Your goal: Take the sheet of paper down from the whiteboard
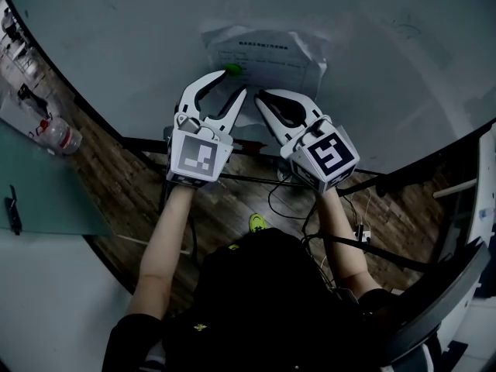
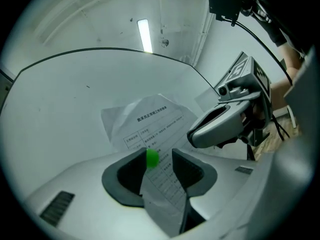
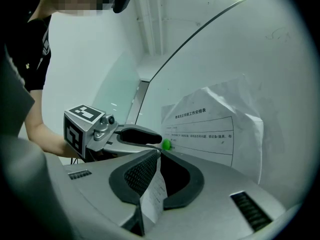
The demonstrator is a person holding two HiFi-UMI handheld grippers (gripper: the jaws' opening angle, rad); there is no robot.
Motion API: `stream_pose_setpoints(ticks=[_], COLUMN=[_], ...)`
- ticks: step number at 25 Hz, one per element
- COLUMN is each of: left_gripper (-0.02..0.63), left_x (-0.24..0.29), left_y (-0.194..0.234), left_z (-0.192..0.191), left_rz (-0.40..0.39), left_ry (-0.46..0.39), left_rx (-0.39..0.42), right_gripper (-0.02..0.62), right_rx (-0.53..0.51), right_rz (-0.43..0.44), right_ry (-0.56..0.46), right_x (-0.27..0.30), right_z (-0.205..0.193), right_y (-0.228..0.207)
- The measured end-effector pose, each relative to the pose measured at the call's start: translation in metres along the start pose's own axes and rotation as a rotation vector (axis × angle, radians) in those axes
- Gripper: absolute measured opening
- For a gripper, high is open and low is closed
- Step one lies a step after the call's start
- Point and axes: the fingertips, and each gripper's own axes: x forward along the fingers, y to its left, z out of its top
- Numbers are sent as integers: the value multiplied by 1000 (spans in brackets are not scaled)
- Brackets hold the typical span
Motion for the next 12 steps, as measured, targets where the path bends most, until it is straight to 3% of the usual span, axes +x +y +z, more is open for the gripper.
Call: stream_pose_setpoints(ticks=[12], left_gripper=[196], left_x=[15], left_y=[8], left_z=[-4], left_rz=[53], left_ry=[20], left_rx=[69], right_gripper=[48], right_rx=[-31], right_rz=[5], right_ry=[-4], right_x=[-1], right_z=[5], right_y=[-12])
